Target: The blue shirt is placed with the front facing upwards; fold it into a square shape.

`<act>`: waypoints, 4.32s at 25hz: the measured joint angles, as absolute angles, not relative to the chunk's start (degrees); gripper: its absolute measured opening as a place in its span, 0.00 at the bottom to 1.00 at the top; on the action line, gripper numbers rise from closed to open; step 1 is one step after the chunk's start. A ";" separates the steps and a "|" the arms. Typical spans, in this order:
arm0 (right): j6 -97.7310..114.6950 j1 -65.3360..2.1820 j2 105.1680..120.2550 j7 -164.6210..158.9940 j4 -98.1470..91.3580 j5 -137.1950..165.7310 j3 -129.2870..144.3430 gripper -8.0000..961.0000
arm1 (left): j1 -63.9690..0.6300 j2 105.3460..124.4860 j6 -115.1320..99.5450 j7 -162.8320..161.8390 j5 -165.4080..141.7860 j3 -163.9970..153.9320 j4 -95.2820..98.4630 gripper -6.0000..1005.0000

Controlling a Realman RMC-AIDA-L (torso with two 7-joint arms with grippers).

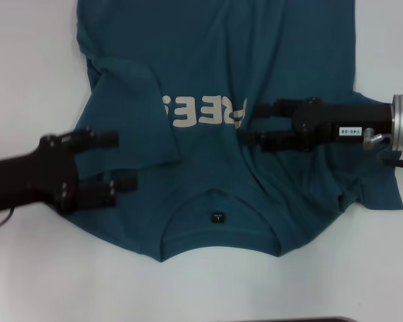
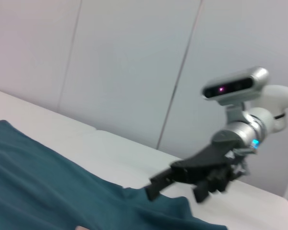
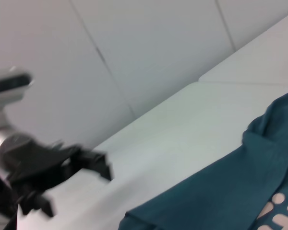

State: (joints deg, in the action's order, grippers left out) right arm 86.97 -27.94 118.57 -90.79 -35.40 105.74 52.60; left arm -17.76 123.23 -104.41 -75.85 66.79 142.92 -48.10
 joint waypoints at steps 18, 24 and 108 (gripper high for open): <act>104.07 -20.37 105.62 -136.25 -47.61 129.66 26.61 0.95 | -14.26 122.05 -107.02 -78.02 67.01 147.37 -42.59 0.86; 108.12 -21.18 105.62 -138.68 -49.08 135.69 22.60 0.95 | -14.58 122.25 -106.96 -78.10 67.11 147.69 -42.55 0.86; 88.60 -28.75 109.24 -145.10 -38.50 141.39 28.90 0.94 | -14.25 122.61 -104.54 -78.04 67.15 151.96 -42.54 0.86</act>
State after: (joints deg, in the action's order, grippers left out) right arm 88.60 -28.75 109.24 -145.10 -38.50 141.39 28.90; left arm -14.25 122.61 -104.54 -78.04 67.15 151.96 -42.54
